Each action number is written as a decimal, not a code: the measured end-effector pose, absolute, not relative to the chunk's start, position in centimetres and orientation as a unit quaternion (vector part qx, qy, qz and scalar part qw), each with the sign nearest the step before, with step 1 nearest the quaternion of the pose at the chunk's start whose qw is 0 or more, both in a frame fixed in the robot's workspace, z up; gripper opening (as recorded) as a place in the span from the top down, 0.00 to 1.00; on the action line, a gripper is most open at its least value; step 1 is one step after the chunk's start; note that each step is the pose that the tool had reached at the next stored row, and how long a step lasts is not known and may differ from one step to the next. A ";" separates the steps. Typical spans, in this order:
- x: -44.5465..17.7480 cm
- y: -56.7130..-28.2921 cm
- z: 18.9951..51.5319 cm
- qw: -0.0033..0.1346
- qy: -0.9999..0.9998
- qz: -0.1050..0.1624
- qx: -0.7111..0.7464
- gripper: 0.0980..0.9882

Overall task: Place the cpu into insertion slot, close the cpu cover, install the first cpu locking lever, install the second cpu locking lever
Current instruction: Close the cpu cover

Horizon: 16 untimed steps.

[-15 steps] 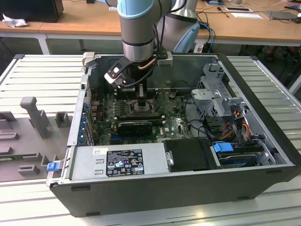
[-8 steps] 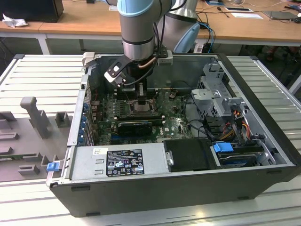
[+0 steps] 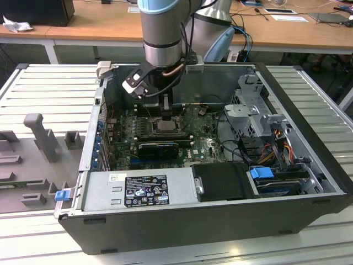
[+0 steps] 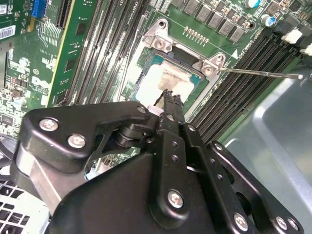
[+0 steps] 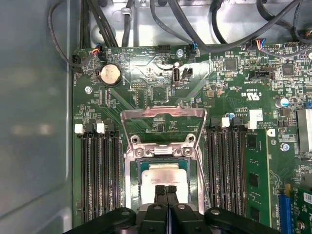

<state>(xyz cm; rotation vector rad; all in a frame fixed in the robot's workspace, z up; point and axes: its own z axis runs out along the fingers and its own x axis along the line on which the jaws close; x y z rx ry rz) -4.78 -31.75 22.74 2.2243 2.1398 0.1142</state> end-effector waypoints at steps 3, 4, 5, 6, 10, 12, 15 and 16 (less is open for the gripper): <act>-4.5 -31.8 22.7 0.027 0.693 0.037 0.720 0.99; -4.4 -31.8 22.7 0.027 0.693 0.037 0.720 0.99; -4.4 -31.8 22.7 0.027 0.693 0.037 0.720 0.99; -4.4 -31.8 22.8 0.027 0.693 0.037 0.720 0.99; -4.4 -31.8 23.1 0.027 0.693 0.037 0.720 0.99; -4.4 -31.8 23.2 0.027 0.693 0.037 0.720 0.99; -4.4 -31.8 23.3 0.027 0.693 0.037 0.720 0.99; -4.4 -31.8 23.3 0.027 0.693 0.037 0.720 0.99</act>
